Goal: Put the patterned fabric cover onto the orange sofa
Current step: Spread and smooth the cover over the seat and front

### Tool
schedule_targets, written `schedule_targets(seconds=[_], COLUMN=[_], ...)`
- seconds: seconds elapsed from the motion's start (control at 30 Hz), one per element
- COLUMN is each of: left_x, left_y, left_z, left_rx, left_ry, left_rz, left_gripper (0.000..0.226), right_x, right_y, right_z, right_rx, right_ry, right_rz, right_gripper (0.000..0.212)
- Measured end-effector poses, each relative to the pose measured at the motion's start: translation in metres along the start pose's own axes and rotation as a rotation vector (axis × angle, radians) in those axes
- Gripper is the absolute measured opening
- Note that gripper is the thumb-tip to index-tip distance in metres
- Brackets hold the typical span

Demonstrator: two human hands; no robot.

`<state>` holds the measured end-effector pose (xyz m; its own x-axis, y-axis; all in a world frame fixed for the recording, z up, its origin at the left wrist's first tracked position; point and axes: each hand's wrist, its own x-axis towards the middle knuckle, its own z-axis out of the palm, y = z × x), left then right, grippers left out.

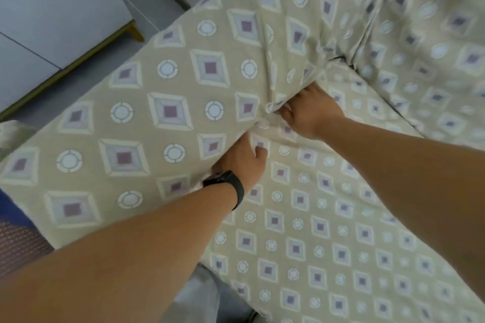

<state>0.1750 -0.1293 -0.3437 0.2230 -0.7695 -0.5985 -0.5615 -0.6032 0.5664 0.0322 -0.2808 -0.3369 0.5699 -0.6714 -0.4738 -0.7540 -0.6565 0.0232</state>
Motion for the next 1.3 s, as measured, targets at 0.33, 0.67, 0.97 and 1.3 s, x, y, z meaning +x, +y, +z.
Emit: schedule_targets(seconds=[0.33, 0.67, 0.97, 1.3], left_x=[0.058, 0.078, 0.136, 0.202], left_y=[0.051, 0.083, 0.104, 0.130], left_z=[0.021, 0.043, 0.065, 0.077], left_rx=[-0.068, 0.105, 0.268, 0.028], left_ry=[0.013, 0.186, 0.180, 0.144], left_rz=[-0.137, 0.201, 0.407, 0.185], left_gripper=[0.055, 0.073, 0.087, 0.089], right_x=[0.058, 0.016, 0.069, 0.099], right_y=[0.012, 0.096, 0.124, 0.115], right_z=[-0.004, 0.007, 0.007, -0.007], right_rx=[-0.169, 0.350, 0.286, 0.229], right_ry=[-0.202, 0.225, 0.016, -0.013], right_rz=[0.062, 0.275, 0.203, 0.196], right_gripper=[0.068, 0.044, 0.056, 0.051])
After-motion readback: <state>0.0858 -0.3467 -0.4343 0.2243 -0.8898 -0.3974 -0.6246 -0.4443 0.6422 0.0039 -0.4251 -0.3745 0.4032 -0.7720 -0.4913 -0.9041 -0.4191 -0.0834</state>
